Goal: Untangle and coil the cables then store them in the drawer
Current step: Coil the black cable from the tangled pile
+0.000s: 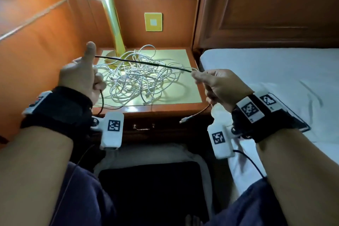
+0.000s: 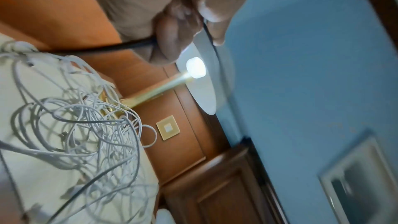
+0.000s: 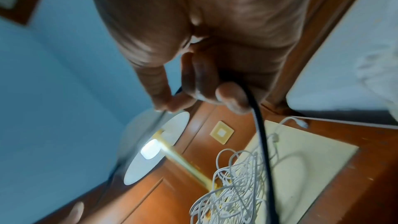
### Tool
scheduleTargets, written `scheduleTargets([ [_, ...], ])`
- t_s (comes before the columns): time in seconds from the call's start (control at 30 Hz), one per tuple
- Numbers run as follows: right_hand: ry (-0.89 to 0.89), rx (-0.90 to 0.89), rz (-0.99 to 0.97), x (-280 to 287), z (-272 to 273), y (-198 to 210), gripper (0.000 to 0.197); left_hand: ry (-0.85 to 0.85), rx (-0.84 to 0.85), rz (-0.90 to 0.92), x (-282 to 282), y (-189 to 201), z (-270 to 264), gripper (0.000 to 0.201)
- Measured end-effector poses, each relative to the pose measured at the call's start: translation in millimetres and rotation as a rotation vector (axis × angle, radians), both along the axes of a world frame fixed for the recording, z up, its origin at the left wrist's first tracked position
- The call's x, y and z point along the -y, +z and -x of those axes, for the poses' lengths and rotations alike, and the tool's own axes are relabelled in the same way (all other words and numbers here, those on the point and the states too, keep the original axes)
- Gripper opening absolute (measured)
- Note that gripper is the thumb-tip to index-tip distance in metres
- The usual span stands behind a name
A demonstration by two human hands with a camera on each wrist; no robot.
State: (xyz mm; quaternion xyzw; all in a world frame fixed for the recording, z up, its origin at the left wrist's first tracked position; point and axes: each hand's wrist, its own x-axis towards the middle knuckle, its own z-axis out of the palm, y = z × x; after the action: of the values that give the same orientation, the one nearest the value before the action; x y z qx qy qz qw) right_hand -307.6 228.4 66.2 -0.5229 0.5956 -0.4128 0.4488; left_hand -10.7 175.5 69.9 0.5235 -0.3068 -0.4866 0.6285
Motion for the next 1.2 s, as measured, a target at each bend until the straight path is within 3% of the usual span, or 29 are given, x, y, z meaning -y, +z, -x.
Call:
scheduleTargets([
  [0.1,-0.101,0.089,-0.081,12,13,-14,0.037,0.117,0.021,0.011,16,-2,-8,0.041],
  [0.17,-0.135,0.157,-0.094,18,18,-16,0.034,0.141,0.144,0.039,24,-5,-10,0.038],
  [0.2,-0.148,0.19,-0.088,21,18,-17,0.03,0.135,0.266,0.045,28,-7,-9,0.037],
  [0.3,-0.136,0.214,-0.02,25,13,-17,0.024,-0.014,0.869,-0.04,33,-15,-3,0.027],
  [0.33,-0.108,0.206,0.01,26,8,-17,0.024,-0.079,1.02,-0.084,32,-17,2,0.033],
  [0.4,-0.036,0.198,0.062,25,-6,-16,0.024,-0.211,1.132,-0.065,31,-19,15,0.052],
  [0.43,0.002,0.196,0.084,24,-14,-16,0.024,-0.297,1.089,-0.005,29,-19,24,0.057],
  [0.53,0.098,0.242,0.124,19,-32,-15,0.02,-0.608,0.727,0.176,17,-16,54,0.061],
  [0.63,0.112,0.432,0.107,16,-37,-13,0.016,-0.783,0.567,0.253,8,-18,72,0.043],
  [0.73,0.046,0.623,0.065,17,-23,-10,0.02,-0.712,0.452,0.275,10,-14,76,0.04],
  [0.83,0.008,0.723,0.026,17,3,-8,0.023,-0.482,0.361,0.248,24,-8,67,0.046],
  [0.9,0.029,0.719,-0.01,16,16,-5,0.024,-0.386,0.384,0.247,33,-7,56,0.046],
  [1.0,-0.007,0.806,-0.032,16,29,-3,0.023,-0.417,0.57,0.23,38,-15,45,0.053],
  [1.13,-0.244,0.947,-0.012,23,44,-10,0.024,-0.49,0.683,0.188,38,-21,37,0.056],
  [1.2,-0.34,0.965,-0.002,24,47,-11,0.025,-0.506,0.666,0.186,37,-22,35,0.043],
])
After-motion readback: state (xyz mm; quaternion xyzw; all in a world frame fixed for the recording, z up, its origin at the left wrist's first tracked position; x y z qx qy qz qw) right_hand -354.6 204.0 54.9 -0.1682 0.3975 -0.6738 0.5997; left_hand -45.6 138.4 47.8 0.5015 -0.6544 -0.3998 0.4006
